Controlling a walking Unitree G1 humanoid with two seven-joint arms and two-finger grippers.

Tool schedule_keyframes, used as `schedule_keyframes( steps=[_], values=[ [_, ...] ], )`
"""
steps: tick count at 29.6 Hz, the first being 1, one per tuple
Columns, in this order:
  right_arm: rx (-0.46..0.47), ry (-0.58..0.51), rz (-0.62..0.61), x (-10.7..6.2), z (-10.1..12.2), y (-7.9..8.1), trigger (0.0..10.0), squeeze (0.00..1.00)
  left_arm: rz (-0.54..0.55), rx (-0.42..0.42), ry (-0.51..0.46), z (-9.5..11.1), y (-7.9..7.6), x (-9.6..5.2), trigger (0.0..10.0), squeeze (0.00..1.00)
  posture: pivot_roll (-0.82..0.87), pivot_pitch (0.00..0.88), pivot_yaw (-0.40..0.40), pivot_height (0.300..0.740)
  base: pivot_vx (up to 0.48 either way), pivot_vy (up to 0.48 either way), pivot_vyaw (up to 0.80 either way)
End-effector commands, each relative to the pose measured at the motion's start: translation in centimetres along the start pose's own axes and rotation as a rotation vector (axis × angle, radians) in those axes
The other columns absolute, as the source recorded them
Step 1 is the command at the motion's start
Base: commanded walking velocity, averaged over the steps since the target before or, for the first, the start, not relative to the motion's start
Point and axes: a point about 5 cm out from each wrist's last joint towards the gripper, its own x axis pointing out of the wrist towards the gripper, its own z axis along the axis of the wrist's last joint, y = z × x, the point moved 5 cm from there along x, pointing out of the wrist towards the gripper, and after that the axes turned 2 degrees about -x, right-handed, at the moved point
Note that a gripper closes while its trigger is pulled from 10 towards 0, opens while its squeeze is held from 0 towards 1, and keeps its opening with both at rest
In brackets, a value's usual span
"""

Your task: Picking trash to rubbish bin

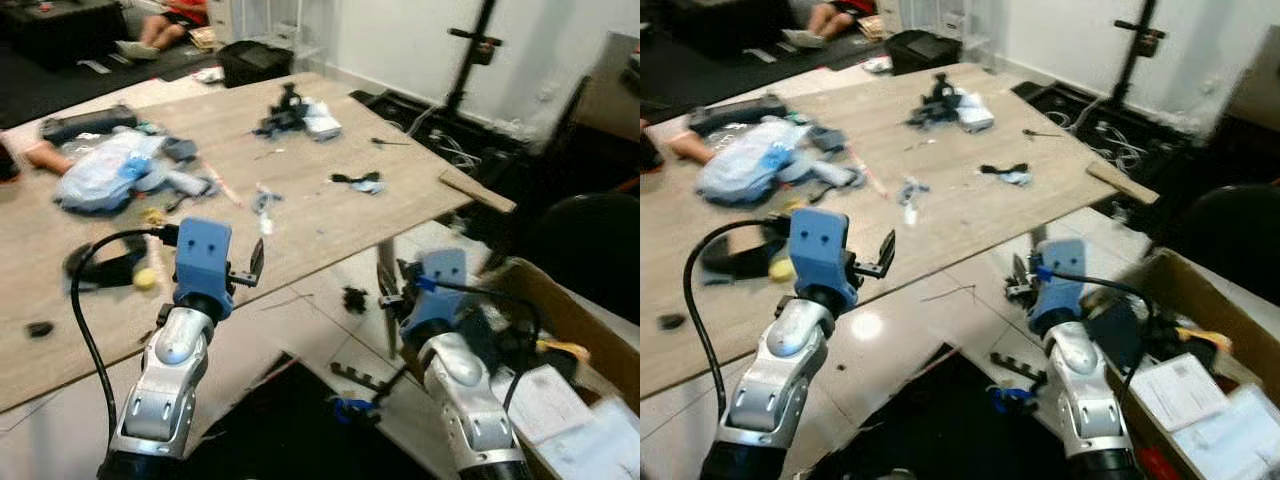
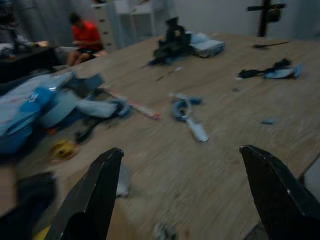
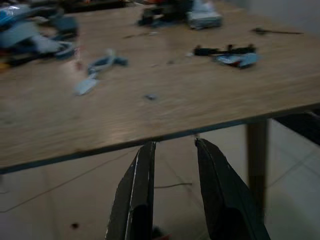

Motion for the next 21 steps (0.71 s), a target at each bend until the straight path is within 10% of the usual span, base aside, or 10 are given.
schedule_keyframes(
  steps=[1, 21],
  values=[
    [-0.010, 0.020, -0.016, -0.3, -0.5, -0.4, 10.0, 0.00, -0.018, 0.001, 0.020, -0.3, -0.4, -0.1, 10.0, 0.00, 0.06, 0.117, -0.006, 0.740, 0.000, 0.000, 0.80],
    [-0.007, 0.033, -0.008, -0.4, -0.8, -0.3, 10.0, 0.00, -0.035, 0.018, 0.082, -1.4, -0.5, -0.6, 10.0, 0.00, 0.06, 0.128, -0.010, 0.740, 0.000, 0.000, 0.80]
  ],
)
